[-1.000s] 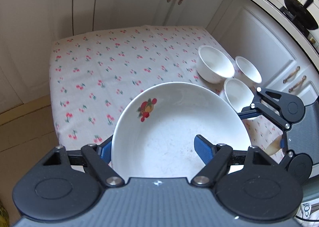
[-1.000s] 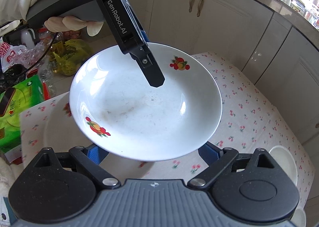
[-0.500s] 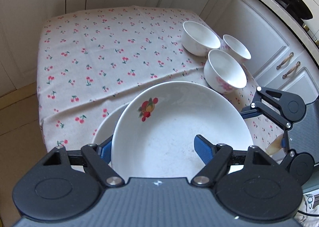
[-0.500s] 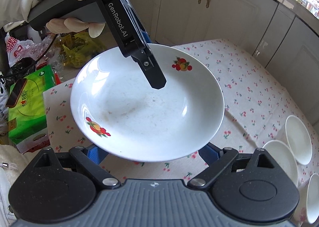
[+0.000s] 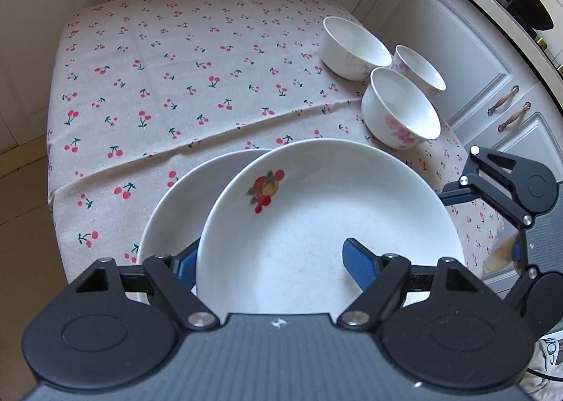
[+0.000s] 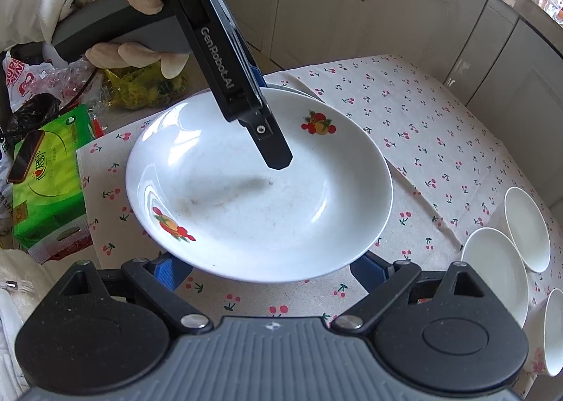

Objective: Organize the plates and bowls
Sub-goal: 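Carry the dish with the left tool over the stack of white plates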

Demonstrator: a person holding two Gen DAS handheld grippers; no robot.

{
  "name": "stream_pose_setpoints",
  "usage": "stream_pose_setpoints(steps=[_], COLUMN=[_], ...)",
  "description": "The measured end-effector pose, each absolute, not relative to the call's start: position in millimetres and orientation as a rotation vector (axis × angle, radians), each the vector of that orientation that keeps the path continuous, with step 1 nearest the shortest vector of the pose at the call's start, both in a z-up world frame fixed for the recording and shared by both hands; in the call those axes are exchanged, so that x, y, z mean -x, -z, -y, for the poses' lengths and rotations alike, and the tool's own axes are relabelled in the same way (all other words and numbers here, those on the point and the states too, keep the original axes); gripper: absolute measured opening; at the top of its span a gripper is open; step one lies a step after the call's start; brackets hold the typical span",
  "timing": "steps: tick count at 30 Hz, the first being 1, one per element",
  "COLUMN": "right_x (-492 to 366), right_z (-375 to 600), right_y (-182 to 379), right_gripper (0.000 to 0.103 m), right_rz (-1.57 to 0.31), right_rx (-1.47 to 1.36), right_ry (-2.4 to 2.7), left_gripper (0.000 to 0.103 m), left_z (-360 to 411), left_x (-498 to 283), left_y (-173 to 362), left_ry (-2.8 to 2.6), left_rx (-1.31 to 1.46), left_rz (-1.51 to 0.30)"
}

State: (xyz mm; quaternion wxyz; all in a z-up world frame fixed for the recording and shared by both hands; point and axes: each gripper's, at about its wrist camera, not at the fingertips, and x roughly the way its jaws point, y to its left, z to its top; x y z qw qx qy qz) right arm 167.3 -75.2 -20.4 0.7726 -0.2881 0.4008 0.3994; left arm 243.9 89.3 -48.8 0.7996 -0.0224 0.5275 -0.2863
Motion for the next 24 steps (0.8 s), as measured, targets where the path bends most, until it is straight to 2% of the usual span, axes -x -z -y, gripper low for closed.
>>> stream_pose_setpoints(steps=[24], right_x=[-168.6], right_z=[67.4], right_y=[21.9], right_gripper=[0.097], right_rz=[-0.9], right_rx=[0.597], right_ry=[-0.834], left_gripper=[0.082], left_z=[-89.9], left_x=[-248.3], left_y=[53.9], left_ry=[0.605], left_rx=[-0.013], left_rz=[-1.145])
